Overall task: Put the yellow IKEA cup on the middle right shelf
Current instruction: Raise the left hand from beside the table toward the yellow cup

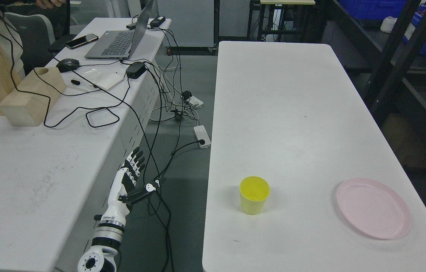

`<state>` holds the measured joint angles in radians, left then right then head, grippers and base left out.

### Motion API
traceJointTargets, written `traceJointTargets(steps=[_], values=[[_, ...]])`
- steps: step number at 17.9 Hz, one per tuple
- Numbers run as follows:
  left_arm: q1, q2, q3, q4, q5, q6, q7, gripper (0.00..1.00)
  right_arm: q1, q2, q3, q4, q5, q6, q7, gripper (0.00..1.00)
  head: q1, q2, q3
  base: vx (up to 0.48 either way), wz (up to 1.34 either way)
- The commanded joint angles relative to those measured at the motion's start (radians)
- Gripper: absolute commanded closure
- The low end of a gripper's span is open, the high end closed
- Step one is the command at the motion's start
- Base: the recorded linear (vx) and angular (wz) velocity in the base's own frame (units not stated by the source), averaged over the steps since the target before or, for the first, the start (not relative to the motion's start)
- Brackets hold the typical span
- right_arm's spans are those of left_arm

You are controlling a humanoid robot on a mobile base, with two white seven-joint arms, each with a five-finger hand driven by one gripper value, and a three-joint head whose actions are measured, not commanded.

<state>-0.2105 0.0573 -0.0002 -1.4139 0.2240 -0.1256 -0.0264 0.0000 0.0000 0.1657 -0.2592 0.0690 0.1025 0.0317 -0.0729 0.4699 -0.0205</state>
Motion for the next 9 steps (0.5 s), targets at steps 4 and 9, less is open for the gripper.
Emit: traceJointTargets(steps=[4, 9], values=[[-0.001, 0.003, -0.029, 0.003, 0.000, 0.000, 0.000, 0.01, 0.006, -0.017, 0.000, 0.000, 0.000, 0.003, 0.005, 0.01, 0.0000, 0.000, 0.000, 0.000, 0.00], [-0.020, -0.001, -0.076, 0.001, 0.001, -0.005, -0.001, 0.01, 0.006, -0.017, 0.000, 0.000, 0.000, 0.003, 0.005, 0.01, 0.0000, 0.000, 0.000, 0.000, 0.00]])
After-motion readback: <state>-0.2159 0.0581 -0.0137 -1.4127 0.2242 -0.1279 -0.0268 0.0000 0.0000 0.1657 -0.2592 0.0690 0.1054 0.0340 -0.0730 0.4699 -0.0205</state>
